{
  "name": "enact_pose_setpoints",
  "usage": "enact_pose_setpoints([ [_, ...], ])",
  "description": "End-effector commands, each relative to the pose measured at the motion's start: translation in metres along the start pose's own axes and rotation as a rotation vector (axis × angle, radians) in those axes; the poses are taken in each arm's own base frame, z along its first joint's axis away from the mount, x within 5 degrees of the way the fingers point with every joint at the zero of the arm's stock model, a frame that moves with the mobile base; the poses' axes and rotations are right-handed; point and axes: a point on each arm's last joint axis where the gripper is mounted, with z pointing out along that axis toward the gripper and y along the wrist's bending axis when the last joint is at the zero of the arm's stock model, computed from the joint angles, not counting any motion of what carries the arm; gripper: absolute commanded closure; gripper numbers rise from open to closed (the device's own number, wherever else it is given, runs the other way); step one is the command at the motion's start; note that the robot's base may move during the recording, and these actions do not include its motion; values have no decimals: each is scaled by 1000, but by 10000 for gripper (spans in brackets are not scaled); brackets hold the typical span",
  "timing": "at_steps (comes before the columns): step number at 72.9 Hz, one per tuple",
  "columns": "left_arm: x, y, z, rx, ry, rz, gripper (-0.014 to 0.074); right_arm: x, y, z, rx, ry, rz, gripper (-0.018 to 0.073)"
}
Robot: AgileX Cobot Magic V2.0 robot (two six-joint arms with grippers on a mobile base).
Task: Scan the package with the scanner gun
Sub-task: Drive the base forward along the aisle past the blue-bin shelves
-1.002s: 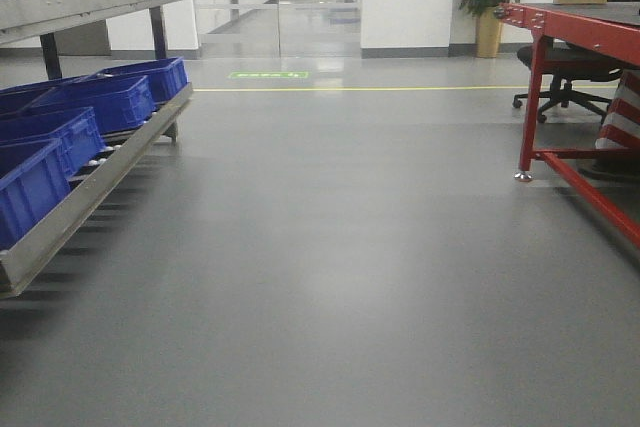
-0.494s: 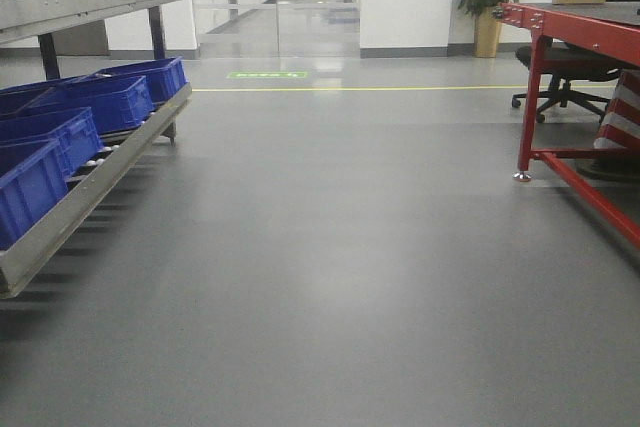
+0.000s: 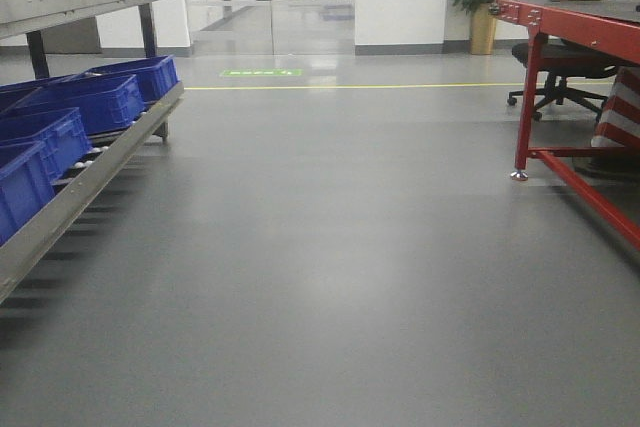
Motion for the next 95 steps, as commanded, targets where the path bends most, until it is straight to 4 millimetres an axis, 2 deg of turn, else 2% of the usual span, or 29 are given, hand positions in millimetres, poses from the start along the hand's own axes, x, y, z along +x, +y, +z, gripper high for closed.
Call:
enact_pose_setpoints([
  [1,-2,0,0,5,-18,-7,707,-2,0,0,1,-25,-9,727],
  [95,-2,0,0,5,-18,-7,707,-2,0,0,1,-25,-9,727],
])
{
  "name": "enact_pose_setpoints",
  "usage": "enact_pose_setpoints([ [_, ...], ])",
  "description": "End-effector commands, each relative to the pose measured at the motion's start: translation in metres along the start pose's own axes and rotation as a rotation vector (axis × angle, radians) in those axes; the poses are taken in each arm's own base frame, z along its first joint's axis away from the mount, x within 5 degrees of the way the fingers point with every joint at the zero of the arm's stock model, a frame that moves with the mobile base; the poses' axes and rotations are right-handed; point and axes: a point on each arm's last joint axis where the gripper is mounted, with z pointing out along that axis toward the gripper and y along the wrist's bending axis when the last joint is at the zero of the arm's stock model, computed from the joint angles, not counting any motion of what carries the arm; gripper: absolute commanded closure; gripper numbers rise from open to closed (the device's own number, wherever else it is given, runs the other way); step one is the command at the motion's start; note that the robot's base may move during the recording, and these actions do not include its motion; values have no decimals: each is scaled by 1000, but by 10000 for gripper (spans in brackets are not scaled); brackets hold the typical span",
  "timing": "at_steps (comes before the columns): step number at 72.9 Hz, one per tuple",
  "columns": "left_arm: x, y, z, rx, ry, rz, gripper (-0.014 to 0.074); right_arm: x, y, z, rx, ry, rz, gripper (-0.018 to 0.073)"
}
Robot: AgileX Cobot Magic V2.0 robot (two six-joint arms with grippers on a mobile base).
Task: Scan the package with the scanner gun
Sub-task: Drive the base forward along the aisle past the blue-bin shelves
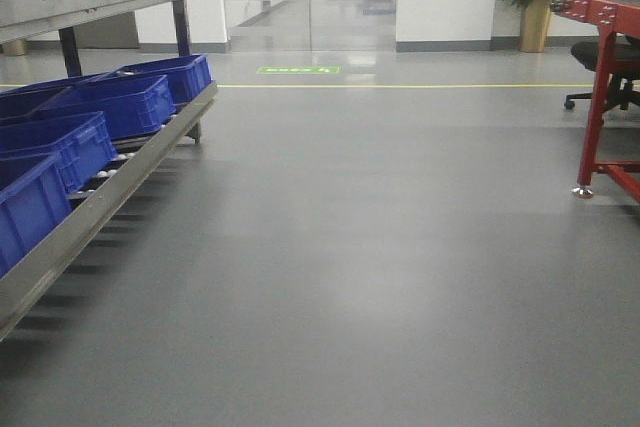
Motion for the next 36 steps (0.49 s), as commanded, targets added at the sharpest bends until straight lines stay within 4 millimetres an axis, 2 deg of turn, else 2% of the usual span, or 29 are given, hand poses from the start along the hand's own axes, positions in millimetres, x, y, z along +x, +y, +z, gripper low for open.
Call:
enact_pose_setpoints([
  [1,-2,0,0,5,-18,-7,707,-2,0,0,1,-25,-9,727],
  [36,-2,0,0,5,-18,-7,707,-2,0,0,1,-25,-9,727],
])
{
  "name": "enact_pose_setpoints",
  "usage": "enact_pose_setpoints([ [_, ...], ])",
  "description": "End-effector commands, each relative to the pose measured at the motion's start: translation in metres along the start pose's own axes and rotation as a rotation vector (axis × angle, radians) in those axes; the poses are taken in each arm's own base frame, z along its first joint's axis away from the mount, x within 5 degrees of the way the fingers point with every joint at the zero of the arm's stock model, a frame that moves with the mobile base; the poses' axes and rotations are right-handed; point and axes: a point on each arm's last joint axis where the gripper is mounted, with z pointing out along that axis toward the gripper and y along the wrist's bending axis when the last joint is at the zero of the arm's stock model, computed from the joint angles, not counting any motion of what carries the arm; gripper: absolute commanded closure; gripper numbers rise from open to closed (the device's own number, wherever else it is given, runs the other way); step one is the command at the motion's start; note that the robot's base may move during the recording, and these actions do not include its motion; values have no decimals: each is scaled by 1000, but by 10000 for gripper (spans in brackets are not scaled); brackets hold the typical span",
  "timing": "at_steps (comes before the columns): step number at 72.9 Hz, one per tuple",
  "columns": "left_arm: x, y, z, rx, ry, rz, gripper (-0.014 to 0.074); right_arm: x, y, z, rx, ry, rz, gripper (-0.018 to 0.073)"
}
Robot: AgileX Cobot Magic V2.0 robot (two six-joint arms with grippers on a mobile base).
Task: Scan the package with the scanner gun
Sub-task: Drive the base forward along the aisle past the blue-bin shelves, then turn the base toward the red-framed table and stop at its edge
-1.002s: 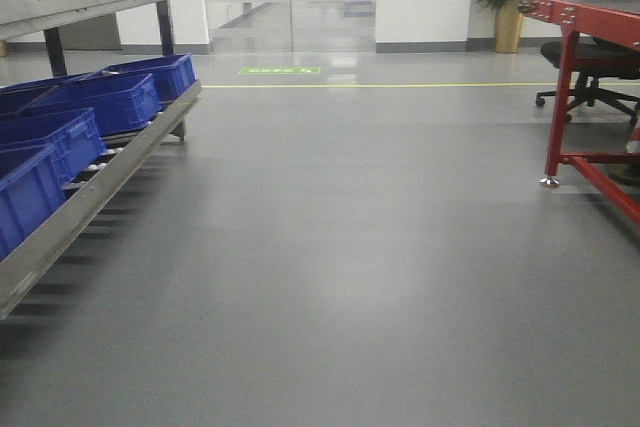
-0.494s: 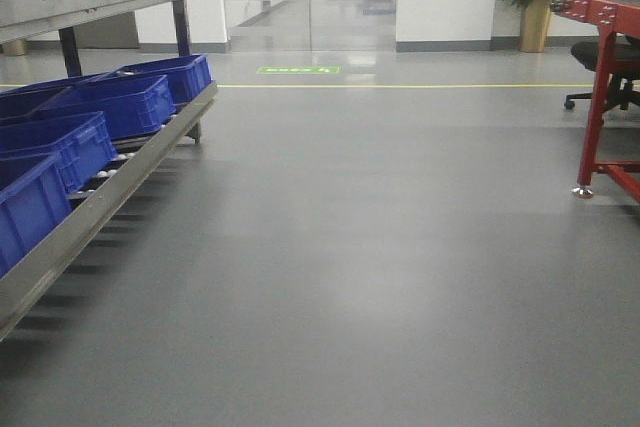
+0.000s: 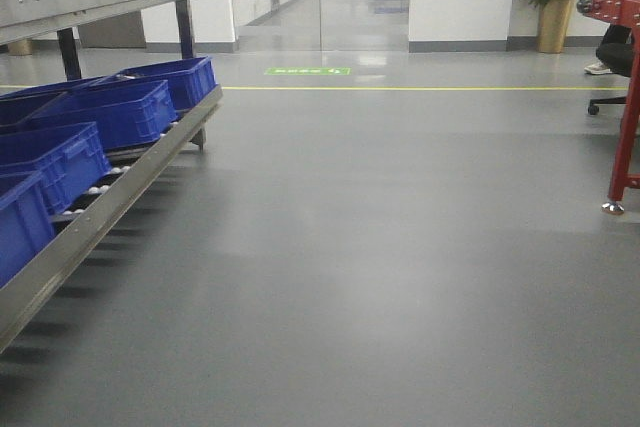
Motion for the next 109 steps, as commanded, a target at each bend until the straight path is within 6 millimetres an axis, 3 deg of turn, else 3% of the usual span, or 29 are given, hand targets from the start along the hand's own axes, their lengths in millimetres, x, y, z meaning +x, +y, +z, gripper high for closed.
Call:
enact_pose_setpoints([
  [1,-2,0,0,5,-18,-7,707,-2,0,0,1,-25,-9,727],
  [109,-2,0,0,5,-20,-7,707,-2,0,0,1,-25,-9,727],
])
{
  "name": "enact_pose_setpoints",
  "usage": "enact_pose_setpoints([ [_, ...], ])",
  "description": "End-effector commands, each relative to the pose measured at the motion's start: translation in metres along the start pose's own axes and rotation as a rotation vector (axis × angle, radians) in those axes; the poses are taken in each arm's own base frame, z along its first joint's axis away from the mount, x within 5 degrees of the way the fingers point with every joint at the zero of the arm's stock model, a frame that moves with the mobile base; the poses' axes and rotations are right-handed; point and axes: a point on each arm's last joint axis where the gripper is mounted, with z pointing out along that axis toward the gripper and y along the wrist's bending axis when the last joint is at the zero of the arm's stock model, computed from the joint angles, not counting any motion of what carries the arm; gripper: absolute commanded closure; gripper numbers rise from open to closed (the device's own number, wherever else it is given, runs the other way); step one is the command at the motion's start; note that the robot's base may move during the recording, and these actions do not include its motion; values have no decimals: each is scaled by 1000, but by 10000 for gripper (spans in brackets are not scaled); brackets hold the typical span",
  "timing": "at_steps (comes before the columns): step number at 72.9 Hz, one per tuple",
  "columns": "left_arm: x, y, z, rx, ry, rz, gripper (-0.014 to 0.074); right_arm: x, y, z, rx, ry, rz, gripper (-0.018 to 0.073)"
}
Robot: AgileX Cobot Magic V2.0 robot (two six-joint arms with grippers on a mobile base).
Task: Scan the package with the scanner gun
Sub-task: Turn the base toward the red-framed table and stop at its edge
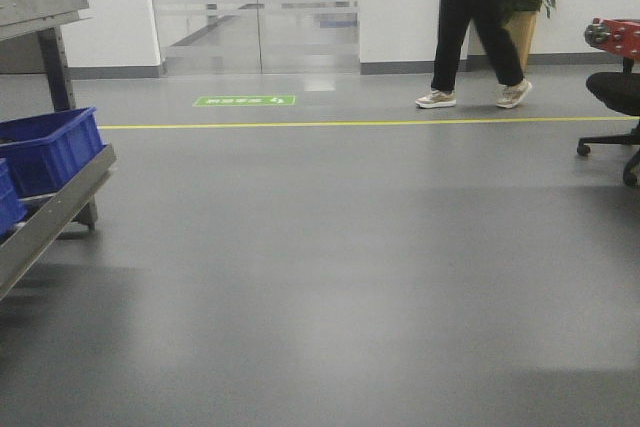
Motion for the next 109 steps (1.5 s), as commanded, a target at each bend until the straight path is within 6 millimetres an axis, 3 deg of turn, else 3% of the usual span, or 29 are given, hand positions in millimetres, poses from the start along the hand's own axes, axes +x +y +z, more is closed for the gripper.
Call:
enact_pose_setpoints([
  [1,-2,0,0,5,-20,-7,707,-2,0,0,1,-25,-9,727],
  [109,-2,0,0,5,-20,-7,707,-2,0,0,1,-25,-9,727],
])
